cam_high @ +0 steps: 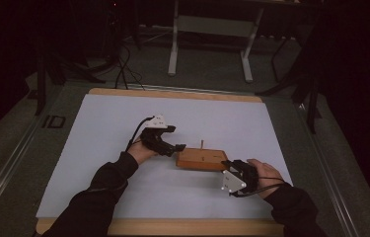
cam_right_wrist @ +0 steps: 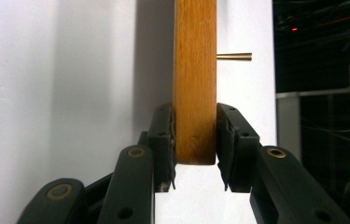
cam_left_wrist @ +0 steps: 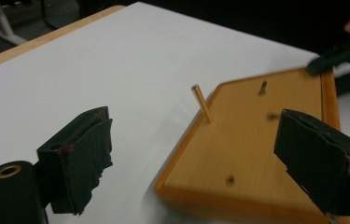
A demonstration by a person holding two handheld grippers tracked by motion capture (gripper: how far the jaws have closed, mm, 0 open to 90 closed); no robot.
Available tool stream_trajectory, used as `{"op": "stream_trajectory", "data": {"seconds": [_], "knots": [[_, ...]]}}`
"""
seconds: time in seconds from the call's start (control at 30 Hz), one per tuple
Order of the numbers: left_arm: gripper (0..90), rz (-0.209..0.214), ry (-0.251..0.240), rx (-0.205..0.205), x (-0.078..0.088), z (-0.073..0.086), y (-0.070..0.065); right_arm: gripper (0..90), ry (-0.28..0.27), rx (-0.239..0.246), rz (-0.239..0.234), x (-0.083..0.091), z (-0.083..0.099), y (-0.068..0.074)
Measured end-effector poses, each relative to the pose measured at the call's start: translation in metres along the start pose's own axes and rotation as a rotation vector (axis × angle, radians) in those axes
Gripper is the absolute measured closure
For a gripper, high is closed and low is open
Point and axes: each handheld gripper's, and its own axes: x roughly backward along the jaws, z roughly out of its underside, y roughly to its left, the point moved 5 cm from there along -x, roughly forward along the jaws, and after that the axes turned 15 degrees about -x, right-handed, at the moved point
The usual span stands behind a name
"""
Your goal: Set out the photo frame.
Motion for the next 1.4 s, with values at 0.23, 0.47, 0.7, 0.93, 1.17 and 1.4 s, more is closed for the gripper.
{"op": "stream_trajectory", "data": {"seconds": [0.23, 0.47, 0.7, 0.93, 1.17, 1.4], "knots": [[11.4, -0.011, 0.008, 0.005, 0.025, 0.014, -0.011, 69.9, 0.011, -0.026, -0.091, -0.001, -0.004, -0.027], [11.3, -0.012, 0.004, -0.003, 0.042, 0.02, -0.023, 70.0, 0.018, -0.1, -0.198, -0.005, -0.007, -0.05], [11.3, 0.006, -0.009, 0.007, 0.046, 0.028, -0.037, 69.9, 0.048, -0.176, -0.297, -0.011, -0.011, -0.072], [10.5, 0.022, -0.013, 0.013, 0.045, 0.034, -0.048, 69.7, 0.089, -0.201, -0.358, -0.018, -0.014, -0.088], [10.5, 0.031, -0.017, 0.018, 0.042, 0.039, -0.054, 68.0, 0.112, -0.279, -0.398, -0.032, -0.014, -0.112], [10.5, 0.035, -0.011, 0.028, 0.039, 0.045, -0.058, 66.3, 0.137, -0.318, -0.388, -0.046, -0.014, -0.126]]}}
